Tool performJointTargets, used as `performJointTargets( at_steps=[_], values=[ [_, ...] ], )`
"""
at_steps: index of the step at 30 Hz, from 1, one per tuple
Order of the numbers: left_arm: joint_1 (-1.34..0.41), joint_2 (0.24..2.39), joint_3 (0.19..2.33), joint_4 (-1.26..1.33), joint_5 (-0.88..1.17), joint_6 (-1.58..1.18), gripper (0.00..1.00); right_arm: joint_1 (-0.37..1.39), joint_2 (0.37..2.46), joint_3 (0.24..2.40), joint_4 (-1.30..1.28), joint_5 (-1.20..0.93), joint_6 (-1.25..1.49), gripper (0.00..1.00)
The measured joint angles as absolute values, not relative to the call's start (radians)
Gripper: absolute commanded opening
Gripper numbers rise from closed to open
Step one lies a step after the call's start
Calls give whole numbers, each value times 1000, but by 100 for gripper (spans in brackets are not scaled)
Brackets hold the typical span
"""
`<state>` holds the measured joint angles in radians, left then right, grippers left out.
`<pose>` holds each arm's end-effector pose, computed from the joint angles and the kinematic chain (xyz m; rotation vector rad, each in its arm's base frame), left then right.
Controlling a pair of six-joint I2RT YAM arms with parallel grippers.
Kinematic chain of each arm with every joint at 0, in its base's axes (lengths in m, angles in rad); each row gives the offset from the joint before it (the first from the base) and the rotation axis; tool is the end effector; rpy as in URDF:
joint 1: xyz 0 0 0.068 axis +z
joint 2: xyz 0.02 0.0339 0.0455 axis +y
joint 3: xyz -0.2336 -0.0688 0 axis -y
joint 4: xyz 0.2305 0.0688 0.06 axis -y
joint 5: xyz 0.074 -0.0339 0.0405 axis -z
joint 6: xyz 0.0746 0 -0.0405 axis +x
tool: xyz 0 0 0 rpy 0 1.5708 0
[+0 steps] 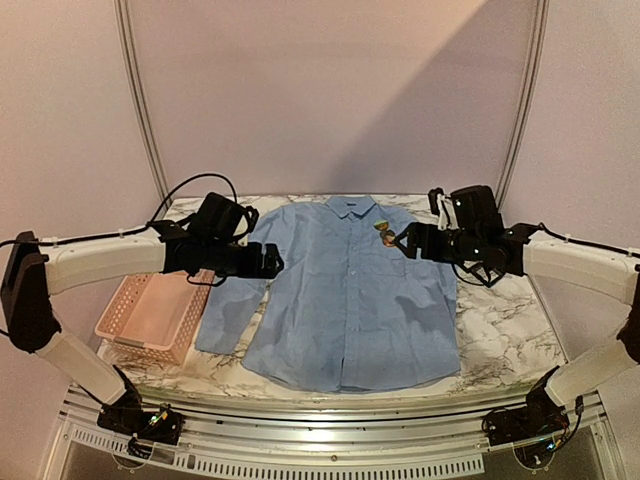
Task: Remove the brooch from the garment
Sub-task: Flatten out the flattened clothing at the center of the board.
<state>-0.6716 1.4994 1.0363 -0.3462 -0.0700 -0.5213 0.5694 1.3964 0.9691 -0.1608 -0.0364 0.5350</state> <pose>0.2684 -0.2067 0.1898 0.1486 2.4277 -0.4764 0.2830 0.1844 0.2202 -0.0603 2.2365 0.6627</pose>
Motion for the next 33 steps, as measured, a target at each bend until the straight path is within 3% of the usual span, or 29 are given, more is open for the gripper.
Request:
performJointTargets(
  at_steps=[2, 5, 13, 16, 21, 33],
  values=[
    [-688, 1453, 990, -359, -93, -538, 90, 569, 1362, 909, -192, -36, 582, 90],
    [-706, 1390, 926, -394, -130, -570, 70, 570, 1310, 823, -241, -36, 653, 89],
    [-774, 1291, 798, -526, -179, -667, 53, 576, 1203, 730, -330, -9, 773, 90],
    [-797, 1265, 745, -538, -168, -701, 23, 576, 1205, 730, -364, 28, 804, 90],
    [-833, 1259, 675, -541, -118, -738, 30, 576, 1215, 725, -389, 47, 834, 90],
    [-912, 1283, 659, -535, -67, -783, 33, 576, 1215, 705, -373, 43, 862, 90]
  ],
)
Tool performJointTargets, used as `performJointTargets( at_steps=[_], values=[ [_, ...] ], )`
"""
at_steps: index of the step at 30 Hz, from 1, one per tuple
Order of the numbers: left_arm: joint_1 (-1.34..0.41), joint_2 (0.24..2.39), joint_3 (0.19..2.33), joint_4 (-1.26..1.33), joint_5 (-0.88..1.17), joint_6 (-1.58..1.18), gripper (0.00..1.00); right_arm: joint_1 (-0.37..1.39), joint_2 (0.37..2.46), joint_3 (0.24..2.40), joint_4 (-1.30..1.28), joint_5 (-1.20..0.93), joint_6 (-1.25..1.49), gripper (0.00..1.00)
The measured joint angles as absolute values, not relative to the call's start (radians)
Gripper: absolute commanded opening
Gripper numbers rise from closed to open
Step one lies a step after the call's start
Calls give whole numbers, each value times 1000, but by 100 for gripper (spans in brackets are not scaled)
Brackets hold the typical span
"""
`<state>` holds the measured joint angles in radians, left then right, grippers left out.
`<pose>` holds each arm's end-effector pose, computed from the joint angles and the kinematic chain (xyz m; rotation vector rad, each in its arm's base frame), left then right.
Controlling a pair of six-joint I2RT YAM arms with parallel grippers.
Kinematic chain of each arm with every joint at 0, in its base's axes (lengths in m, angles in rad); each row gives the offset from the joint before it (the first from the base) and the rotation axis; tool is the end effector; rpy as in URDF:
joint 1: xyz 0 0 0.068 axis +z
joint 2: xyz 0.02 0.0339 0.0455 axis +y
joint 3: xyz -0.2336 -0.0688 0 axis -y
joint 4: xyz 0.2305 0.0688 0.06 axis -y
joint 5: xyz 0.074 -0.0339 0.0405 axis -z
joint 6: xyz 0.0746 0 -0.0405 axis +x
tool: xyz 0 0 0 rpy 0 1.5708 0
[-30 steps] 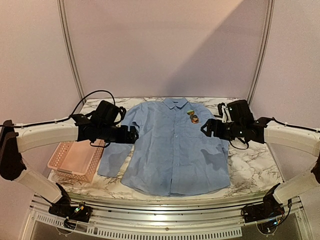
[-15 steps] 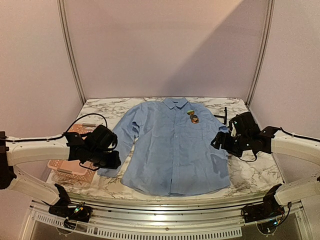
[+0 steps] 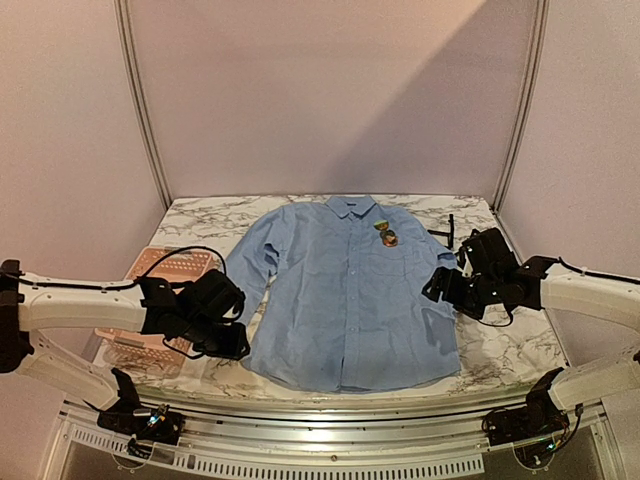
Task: Remove the brooch from the garment
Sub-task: Flatten out the flattened clothing at the center of the board.
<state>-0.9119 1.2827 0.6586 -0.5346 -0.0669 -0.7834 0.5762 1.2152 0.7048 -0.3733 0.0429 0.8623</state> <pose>0.1479 -0.1829 0.1155 0.1600 2.7907 -0.3761 0.2225 0.1408 0.1574 0.3816 2.5124 0.5579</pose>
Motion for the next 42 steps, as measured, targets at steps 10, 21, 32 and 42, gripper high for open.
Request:
performJointTargets(
  at_steps=[10, 21, 32, 42],
  values=[
    [-960, 1341, 652, -535, -67, -798, 35, 576, 1215, 692, -366, 43, 871, 90],
    [-979, 1380, 671, -507, -97, -802, 35, 576, 1214, 682, -366, 47, 873, 90],
    [-986, 1398, 675, -497, -125, -816, 19, 576, 1209, 675, -366, 47, 875, 90],
    [-989, 1327, 612, -488, -147, -857, 0, 576, 1198, 671, -364, 52, 875, 90]
  ],
)
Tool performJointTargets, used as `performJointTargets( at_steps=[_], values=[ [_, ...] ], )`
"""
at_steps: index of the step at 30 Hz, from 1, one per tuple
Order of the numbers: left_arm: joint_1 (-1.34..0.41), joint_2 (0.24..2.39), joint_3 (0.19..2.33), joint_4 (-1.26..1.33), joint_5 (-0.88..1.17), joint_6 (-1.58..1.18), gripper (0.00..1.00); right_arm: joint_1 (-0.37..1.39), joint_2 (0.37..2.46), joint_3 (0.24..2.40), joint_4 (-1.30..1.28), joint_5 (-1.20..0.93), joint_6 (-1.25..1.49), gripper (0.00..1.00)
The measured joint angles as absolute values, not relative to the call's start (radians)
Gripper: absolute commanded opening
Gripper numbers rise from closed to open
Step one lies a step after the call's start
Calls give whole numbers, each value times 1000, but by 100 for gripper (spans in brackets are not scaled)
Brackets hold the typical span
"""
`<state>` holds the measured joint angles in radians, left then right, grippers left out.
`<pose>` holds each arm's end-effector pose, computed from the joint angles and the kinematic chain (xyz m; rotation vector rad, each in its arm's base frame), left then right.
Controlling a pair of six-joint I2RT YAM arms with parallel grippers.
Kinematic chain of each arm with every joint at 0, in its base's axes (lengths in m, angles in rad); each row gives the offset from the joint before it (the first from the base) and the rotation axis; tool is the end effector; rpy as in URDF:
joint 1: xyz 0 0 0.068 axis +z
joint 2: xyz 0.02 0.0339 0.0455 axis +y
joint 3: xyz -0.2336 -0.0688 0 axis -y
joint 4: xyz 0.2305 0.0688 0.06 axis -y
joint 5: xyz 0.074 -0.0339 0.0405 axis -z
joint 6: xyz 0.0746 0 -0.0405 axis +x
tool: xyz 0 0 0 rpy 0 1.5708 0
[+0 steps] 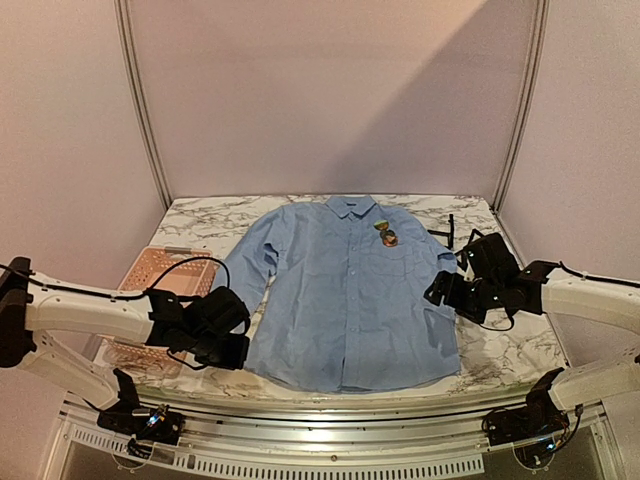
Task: Remove the brooch from the garment
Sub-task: Flatten out the flattened clothing at the center of the board.
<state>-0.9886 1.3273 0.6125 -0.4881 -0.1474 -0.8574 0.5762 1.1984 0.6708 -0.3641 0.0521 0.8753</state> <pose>0.1358 -0.1863 0.0965 0.1446 2.7857 -0.2895 0.2182 0.1371 0.1513 0.4025 2.5143 0.5473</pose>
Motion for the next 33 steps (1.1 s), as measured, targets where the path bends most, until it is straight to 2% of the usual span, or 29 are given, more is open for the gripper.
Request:
performJointTargets(
  at_steps=[12, 17, 19, 20, 23, 29, 33],
  values=[
    [-969, 1103, 575, -696, -161, -896, 0, 576, 1214, 648, -367, 68, 894, 89],
    [-925, 1052, 590, -744, -157, -880, 18, 576, 1213, 620, -375, 68, 911, 87],
    [-898, 1054, 617, -742, -140, -866, 28, 576, 1213, 604, -377, 65, 918, 85],
    [-889, 1058, 633, -737, -129, -857, 34, 576, 1212, 592, -376, 57, 923, 82],
    [-867, 1098, 694, -712, -98, -817, 43, 577, 1204, 560, -369, 30, 935, 67],
    [-837, 1275, 859, -613, -51, -727, 69, 583, 1164, 501, -323, -52, 948, 26],
    [-834, 1412, 988, -532, -39, -670, 76, 586, 1145, 498, -301, -91, 945, 7]
  ],
)
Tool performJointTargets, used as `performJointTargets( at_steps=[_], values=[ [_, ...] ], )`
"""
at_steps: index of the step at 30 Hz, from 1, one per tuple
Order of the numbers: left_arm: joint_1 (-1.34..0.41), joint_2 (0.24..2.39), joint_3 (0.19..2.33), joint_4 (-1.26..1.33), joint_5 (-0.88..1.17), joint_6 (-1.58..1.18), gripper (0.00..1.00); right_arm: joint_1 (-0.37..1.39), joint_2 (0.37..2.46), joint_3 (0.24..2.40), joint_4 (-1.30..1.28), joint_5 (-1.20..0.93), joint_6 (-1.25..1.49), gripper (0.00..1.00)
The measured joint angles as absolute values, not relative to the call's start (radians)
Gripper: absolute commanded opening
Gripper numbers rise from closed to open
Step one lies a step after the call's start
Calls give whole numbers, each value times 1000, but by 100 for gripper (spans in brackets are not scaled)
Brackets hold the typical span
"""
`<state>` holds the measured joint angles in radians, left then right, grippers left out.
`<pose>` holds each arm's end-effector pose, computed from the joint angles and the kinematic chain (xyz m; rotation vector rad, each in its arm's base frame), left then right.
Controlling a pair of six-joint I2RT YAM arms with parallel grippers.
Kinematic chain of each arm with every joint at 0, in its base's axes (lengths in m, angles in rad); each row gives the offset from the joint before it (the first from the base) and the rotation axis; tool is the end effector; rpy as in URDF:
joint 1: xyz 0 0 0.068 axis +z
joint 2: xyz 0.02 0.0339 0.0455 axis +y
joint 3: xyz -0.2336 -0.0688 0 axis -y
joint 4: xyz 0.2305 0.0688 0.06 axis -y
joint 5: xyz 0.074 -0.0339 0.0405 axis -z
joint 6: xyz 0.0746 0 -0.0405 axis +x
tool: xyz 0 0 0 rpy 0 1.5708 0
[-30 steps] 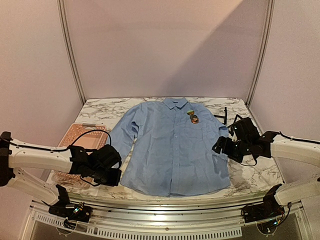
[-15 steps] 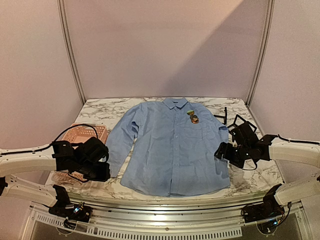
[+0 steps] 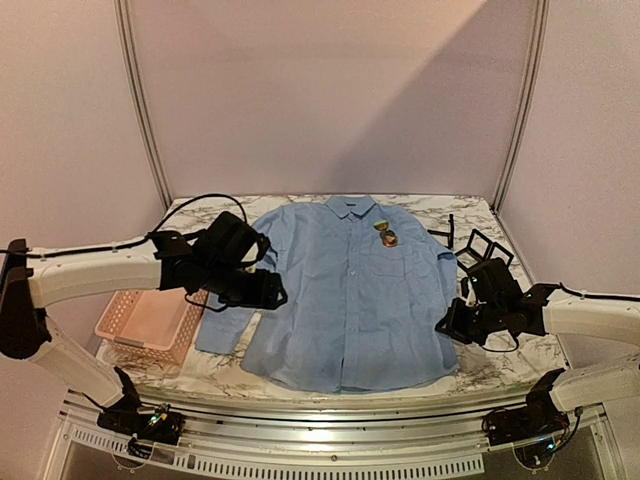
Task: Remove the brooch from the garment
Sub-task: Flatten out the flattened clothing at the center of the board.
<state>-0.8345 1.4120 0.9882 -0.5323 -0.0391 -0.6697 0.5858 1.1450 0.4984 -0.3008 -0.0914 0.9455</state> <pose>0.2060 -0.2229 0.1827 0.1992 2.6093 -0.5301 0.1881 0.1329 0.1149 0.4391 2.6352 0.6845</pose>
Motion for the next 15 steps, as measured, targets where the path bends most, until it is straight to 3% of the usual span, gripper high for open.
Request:
performJointTargets(
  at_steps=[3, 10, 15],
  values=[
    [-825, 1544, 1113, -467, -36, -634, 78, 594, 1143, 498, -302, -107, 947, 0],
    [-739, 1842, 1370, -355, -54, -593, 83, 633, 1118, 516, -402, -105, 971, 0],
    [-694, 1969, 1512, -368, -197, -551, 91, 677, 1079, 526, -477, -102, 1017, 0]
  ],
)
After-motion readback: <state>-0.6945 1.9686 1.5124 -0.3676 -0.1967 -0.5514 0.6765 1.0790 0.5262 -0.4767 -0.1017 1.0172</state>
